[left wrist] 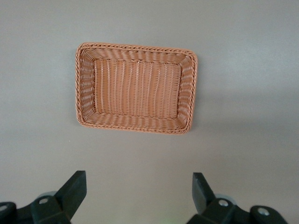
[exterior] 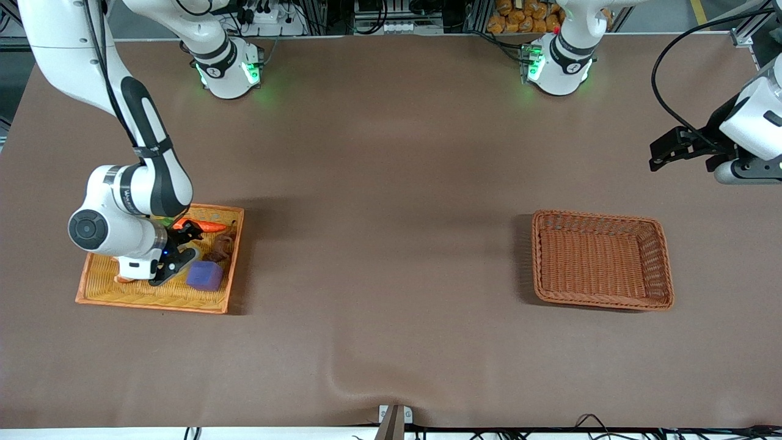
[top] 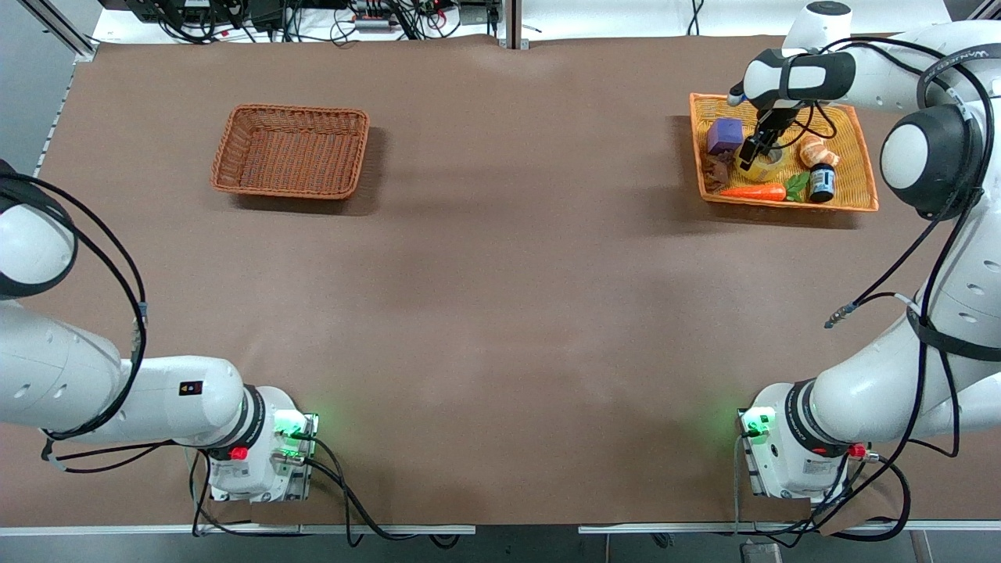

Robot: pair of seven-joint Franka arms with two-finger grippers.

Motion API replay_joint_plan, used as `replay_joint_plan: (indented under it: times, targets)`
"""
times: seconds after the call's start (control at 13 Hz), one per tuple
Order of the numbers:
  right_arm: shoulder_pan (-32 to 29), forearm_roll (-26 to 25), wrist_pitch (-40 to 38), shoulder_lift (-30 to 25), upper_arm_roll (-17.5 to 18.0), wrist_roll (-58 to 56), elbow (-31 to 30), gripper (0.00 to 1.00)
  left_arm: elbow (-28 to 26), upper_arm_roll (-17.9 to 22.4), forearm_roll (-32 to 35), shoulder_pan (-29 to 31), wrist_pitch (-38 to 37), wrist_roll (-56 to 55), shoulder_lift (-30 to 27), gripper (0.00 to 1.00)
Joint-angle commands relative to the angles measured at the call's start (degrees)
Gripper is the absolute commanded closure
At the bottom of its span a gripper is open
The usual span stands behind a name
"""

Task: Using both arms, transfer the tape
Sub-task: 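Lower the right gripper onto the tape roll and grasp it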

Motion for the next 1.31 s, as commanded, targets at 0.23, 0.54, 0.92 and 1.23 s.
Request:
replay_joint_plan:
  times: [0.23,0.54,0.92,1.23]
  targets:
    - [-0.7,3.5,0.2,1.6,0.3,-1.2,0.4,0.54,-0.9,-0.2,-1.0,0.2,0.6,-0.5,-0.7,0.0]
    - [-0.1,3.4,-5.1,1.2,0.3,-1.1,3.6,1.0,-1.1,-0.2,-1.0,0.1,0.8,-0.5,-0.7,0.0]
    - [0.8,-0.5,-21.8,-1.0,0.3,-0.4,14.8,1.0,-1.2,-0.2,-0.9,0.2,1.4,-0.5,-0.6,0.0]
    - [8.3,-3.3,-45.2,-1.0,0.4,11.3,33.0,1.0,-3.7,-0.2,-1.0,-0.1,5.1,-0.6,-0.5,0.0]
